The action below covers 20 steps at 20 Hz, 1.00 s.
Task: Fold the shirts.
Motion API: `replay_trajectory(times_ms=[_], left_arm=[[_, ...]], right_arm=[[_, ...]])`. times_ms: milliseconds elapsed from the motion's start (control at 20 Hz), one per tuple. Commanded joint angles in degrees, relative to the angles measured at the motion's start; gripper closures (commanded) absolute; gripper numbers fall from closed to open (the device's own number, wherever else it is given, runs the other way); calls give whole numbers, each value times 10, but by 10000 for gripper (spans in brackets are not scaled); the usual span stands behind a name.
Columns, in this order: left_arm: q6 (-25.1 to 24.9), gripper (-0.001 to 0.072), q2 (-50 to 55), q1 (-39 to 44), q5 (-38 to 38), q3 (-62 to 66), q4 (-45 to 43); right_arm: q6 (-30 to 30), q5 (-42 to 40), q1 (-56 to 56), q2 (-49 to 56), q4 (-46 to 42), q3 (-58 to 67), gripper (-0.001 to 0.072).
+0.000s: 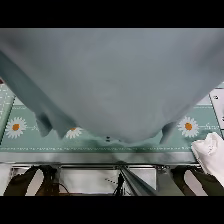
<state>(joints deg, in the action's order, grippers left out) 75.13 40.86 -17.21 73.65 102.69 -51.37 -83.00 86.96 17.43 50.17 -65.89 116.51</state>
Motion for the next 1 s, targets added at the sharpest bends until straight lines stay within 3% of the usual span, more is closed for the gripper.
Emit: replay_trajectory(times_ms=[0, 350, 600, 750, 950], left_arm=[[16, 689, 69, 0, 51, 0, -19], [-12, 688, 348, 75, 24, 0, 15], [-35, 688, 474, 127, -143, 0, 15], [-35, 688, 518, 143, -230, 0, 15], [-35, 686, 580, 172, -199, 0, 15]], right_arm=[[-6, 87, 0, 83, 90, 3, 693], [-10, -37, -132, 335, 65, 3, 692], [-29, -193, -137, 441, 18, 3, 692], [-44, -235, -136, 476, -40, 3, 692], [-44, -222, -136, 524, -83, 3, 692]])
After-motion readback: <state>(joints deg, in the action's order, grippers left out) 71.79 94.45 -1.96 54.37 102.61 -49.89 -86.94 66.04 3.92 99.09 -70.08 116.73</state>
